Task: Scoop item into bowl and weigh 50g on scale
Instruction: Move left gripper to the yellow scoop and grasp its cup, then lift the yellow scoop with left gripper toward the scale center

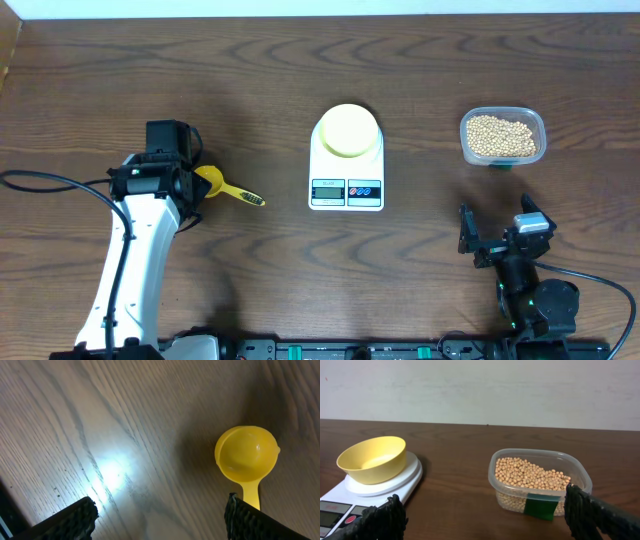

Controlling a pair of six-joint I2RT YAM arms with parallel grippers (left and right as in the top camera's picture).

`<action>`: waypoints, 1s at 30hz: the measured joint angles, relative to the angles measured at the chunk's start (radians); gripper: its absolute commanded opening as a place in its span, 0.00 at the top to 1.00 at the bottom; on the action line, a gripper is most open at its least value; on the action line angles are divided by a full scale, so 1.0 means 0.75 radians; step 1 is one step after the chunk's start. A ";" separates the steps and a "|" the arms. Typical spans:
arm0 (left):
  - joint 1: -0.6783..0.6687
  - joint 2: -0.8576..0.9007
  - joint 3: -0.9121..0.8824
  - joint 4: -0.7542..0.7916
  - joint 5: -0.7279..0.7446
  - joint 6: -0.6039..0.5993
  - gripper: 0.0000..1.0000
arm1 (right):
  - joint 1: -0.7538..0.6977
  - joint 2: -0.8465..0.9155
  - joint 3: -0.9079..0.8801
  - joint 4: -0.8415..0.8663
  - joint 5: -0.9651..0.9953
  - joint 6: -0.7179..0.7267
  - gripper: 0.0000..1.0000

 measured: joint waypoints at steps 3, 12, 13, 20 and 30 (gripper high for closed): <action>0.000 0.009 0.000 0.014 0.007 -0.004 0.23 | 0.000 0.000 0.000 0.000 0.000 0.000 0.01; 0.000 0.160 0.000 0.162 0.052 -0.004 0.27 | 0.000 0.000 0.000 0.000 0.000 0.000 0.01; 0.000 0.180 0.000 0.174 0.057 -0.004 0.27 | 0.000 0.000 0.000 0.000 0.000 0.000 0.01; 0.000 0.384 0.000 0.342 0.099 -0.004 0.33 | 0.000 0.000 0.000 0.000 0.000 0.000 0.01; 0.000 0.596 0.000 0.500 0.145 -0.023 0.87 | 0.000 0.000 0.000 0.000 0.000 0.000 0.01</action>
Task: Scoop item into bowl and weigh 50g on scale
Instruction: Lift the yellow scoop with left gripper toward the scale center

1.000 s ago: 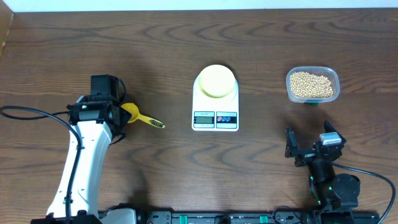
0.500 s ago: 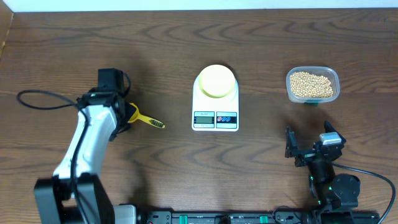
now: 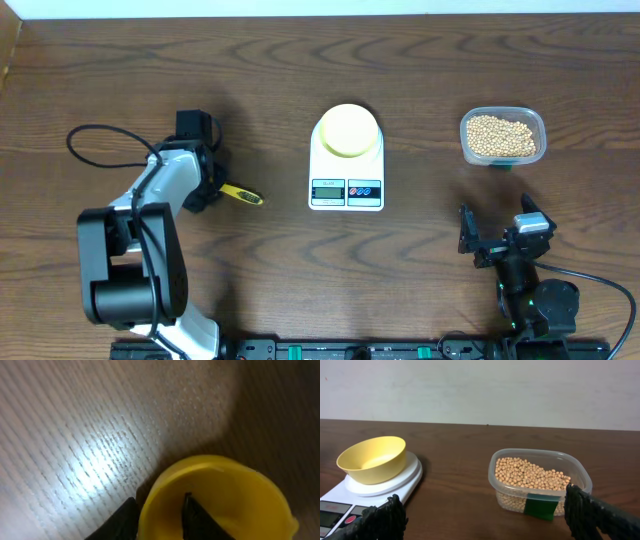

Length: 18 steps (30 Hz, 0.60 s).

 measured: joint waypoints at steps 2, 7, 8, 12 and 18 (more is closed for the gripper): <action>0.000 -0.001 0.000 0.014 0.002 -0.007 0.93 | 0.000 0.000 0.000 0.000 0.000 0.000 0.01; 0.000 -0.001 0.000 0.025 0.004 -0.016 0.93 | 0.000 0.000 0.000 0.000 0.000 0.000 0.01; 0.000 -0.004 0.000 0.020 0.004 -0.014 0.93 | 0.000 0.000 0.000 0.000 0.000 0.000 0.01; 0.000 -0.055 -0.001 -0.080 0.004 -0.007 0.93 | 0.000 0.000 0.000 0.000 0.000 0.000 0.01; 0.000 -0.352 -0.002 -0.262 0.016 -0.005 0.93 | 0.000 0.000 0.000 0.000 0.000 0.000 0.01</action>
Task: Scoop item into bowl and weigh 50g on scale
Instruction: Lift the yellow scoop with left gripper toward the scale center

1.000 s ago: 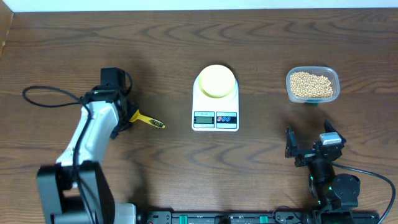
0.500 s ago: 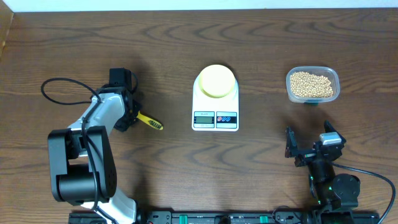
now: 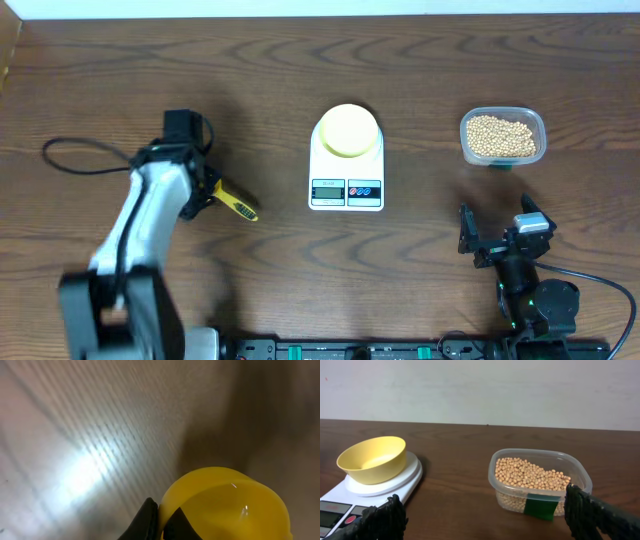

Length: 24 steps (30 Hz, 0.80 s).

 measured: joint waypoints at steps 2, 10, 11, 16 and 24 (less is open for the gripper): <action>0.000 -0.119 0.000 -0.029 0.031 0.000 0.93 | 0.000 0.000 0.000 0.000 0.000 0.000 0.01; 0.000 -0.414 0.000 -0.091 0.219 0.010 0.93 | 0.000 0.000 0.000 0.000 0.000 0.000 0.01; 0.000 -0.427 0.000 -0.110 0.228 0.012 0.93 | 0.000 0.000 0.000 0.000 0.000 0.000 0.01; 0.000 -0.433 0.000 -0.141 0.240 0.020 0.93 | 0.000 0.000 0.000 0.000 0.000 0.000 0.01; 0.000 -0.434 0.000 -0.205 0.258 -0.030 0.93 | 0.000 0.000 0.000 0.000 0.000 0.000 0.01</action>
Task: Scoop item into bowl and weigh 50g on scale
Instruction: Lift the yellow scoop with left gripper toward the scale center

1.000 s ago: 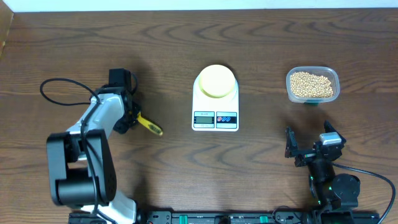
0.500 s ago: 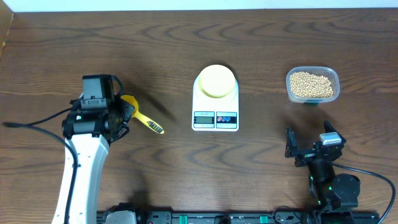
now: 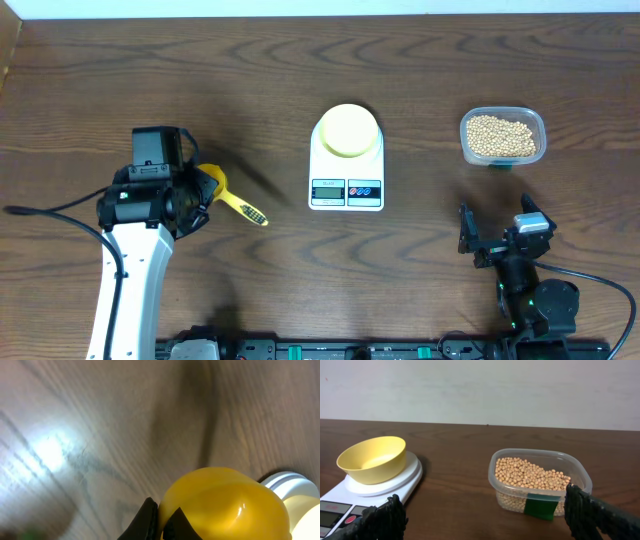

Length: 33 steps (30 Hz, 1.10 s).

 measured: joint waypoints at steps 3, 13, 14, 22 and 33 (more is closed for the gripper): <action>0.000 0.000 0.000 -0.040 0.000 -0.066 0.93 | 0.000 0.000 0.000 0.000 0.000 0.000 0.01; 0.000 0.000 0.000 -0.185 0.000 -0.278 0.93 | 0.000 0.000 0.000 0.000 0.000 0.000 0.01; 0.000 0.000 0.000 -0.206 0.001 -0.291 0.93 | 0.000 0.000 0.000 0.000 0.000 0.000 0.01; 0.000 0.000 0.000 -0.366 0.004 -0.327 0.93 | 0.000 0.000 0.000 0.001 -0.001 0.000 0.01; -0.003 0.001 0.000 -0.349 0.004 -0.360 0.93 | 0.001 0.003 0.000 0.034 -0.538 0.889 0.01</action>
